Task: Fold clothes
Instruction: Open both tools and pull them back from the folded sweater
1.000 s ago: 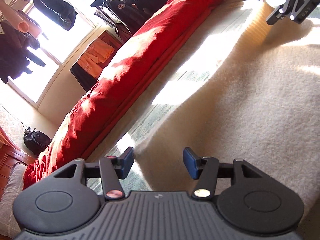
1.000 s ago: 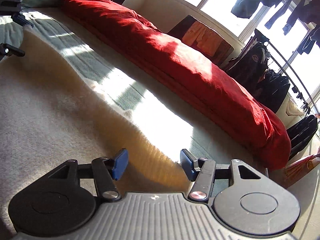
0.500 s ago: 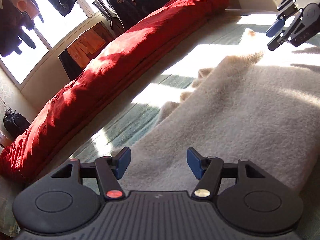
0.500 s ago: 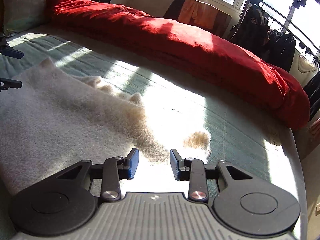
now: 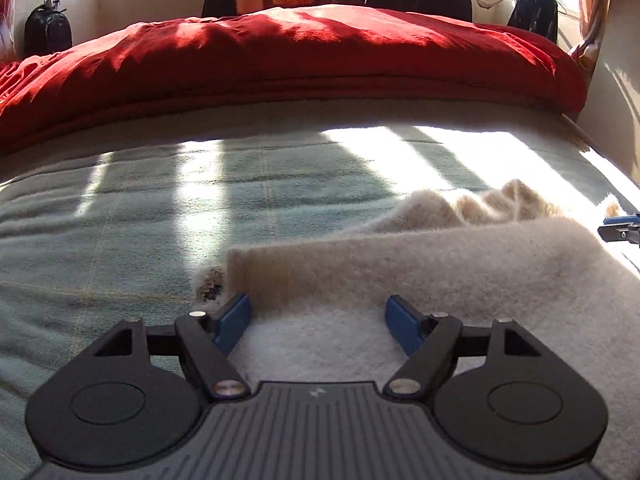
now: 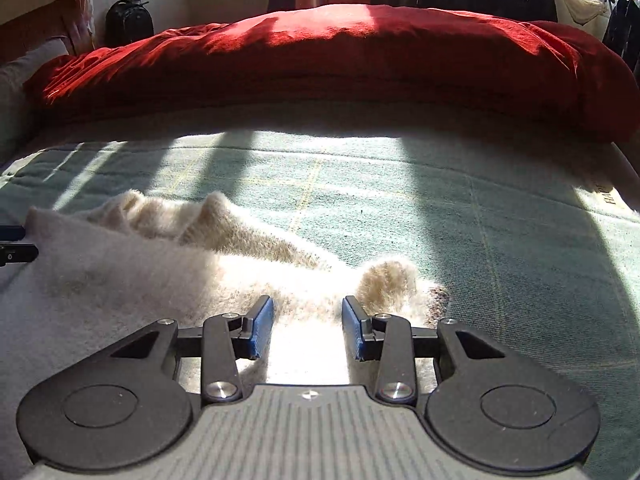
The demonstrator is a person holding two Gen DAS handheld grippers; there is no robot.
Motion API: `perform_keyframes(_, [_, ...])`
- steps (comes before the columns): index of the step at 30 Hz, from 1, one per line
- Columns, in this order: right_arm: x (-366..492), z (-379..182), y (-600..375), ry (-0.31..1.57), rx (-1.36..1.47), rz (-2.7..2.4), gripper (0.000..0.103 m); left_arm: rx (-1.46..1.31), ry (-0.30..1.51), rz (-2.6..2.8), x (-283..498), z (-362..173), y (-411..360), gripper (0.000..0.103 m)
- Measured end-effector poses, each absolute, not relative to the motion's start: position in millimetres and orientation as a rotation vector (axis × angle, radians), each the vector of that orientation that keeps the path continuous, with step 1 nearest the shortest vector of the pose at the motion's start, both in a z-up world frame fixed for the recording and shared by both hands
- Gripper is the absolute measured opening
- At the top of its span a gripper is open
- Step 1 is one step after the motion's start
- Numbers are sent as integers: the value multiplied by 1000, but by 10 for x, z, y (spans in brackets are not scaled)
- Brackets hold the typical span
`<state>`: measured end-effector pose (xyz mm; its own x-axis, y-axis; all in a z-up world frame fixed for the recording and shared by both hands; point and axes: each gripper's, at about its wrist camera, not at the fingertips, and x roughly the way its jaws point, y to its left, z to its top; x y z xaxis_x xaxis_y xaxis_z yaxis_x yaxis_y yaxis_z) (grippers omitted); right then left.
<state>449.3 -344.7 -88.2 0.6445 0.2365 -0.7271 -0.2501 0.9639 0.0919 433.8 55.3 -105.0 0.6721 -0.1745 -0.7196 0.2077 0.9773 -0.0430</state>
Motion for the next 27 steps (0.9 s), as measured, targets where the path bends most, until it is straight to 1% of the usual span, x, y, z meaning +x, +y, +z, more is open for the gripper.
perform_keyframes(2, [4481,-855,-3446,827,-10,279,43,53,809,-215,4288,-978,569,75])
perform_keyframes(4, [4445,-778,-3438,832,-11,269,49,82,811,-205,4214,-878,539,73])
perform_keyframes(9, [4071,-443,-3426,797,-37,314,56,40,809,-322,3835,-607,552,73])
perform_keyframes(12, [3764,-340,-3507,818,23,386,57,10,846,-389,3536,-594,576,73])
perform_keyframes(16, [3423,-533,-3615,909,49,416,57,-5,942,-394,3208,-875,680,73])
perform_keyframes(17, [3353,-604,-3639,933,40,405,56,12,941,-398,3134,-896,673,73])
perform_keyframes(19, [3178,-665,-3722,920,70,410,56,45,944,-395,3028,-873,638,73])
perform_keyframes(25, [2978,-310,-3666,891,98,444,56,128,869,-447,2912,-581,446,73])
perform_keyframes(27, [2956,-309,-3617,909,104,461,56,126,888,-435,2918,-637,418,73])
